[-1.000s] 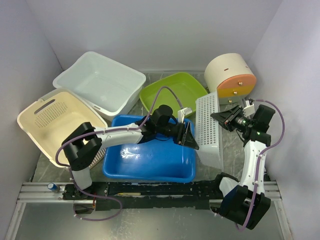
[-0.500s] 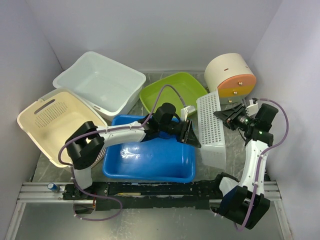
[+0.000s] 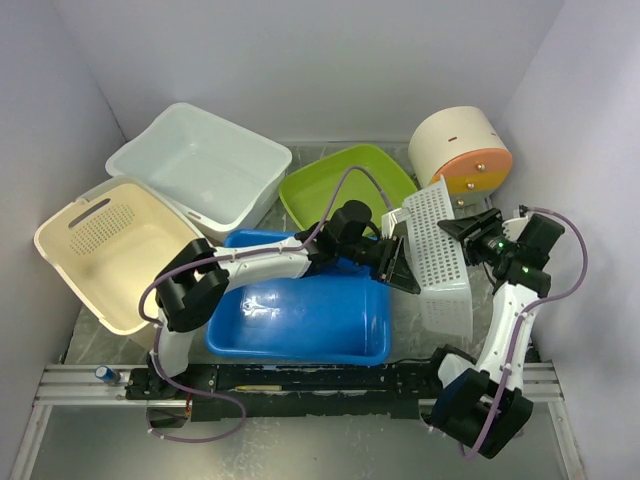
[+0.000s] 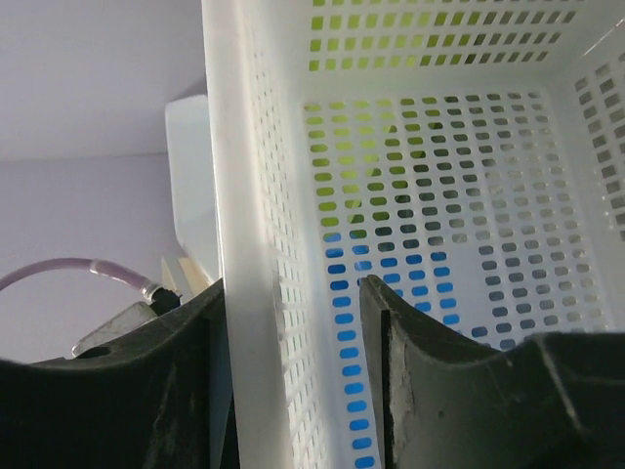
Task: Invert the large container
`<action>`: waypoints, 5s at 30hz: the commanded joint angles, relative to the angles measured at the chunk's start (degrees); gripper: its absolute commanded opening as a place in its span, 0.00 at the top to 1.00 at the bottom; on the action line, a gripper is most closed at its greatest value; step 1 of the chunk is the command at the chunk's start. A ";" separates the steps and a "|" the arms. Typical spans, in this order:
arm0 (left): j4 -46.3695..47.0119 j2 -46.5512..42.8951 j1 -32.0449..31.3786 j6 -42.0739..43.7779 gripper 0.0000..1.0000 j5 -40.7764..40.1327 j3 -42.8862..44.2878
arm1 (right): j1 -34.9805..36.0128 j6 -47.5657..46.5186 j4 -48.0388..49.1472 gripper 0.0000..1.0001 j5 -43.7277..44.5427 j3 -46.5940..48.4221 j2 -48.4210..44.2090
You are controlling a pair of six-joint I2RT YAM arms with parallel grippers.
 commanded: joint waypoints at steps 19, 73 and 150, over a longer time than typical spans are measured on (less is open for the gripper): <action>-8.02 -9.46 4.99 9.99 0.31 -7.42 10.28 | 0.21 10.35 3.83 1.00 -7.71 -11.47 -1.62; -19.66 3.24 2.01 18.26 0.16 -7.57 20.65 | -13.63 2.29 -3.33 0.42 -4.09 -5.71 8.25; -58.69 -45.72 -7.14 42.65 0.07 -59.36 -13.29 | 28.79 -16.97 -1.08 0.02 24.60 5.24 0.13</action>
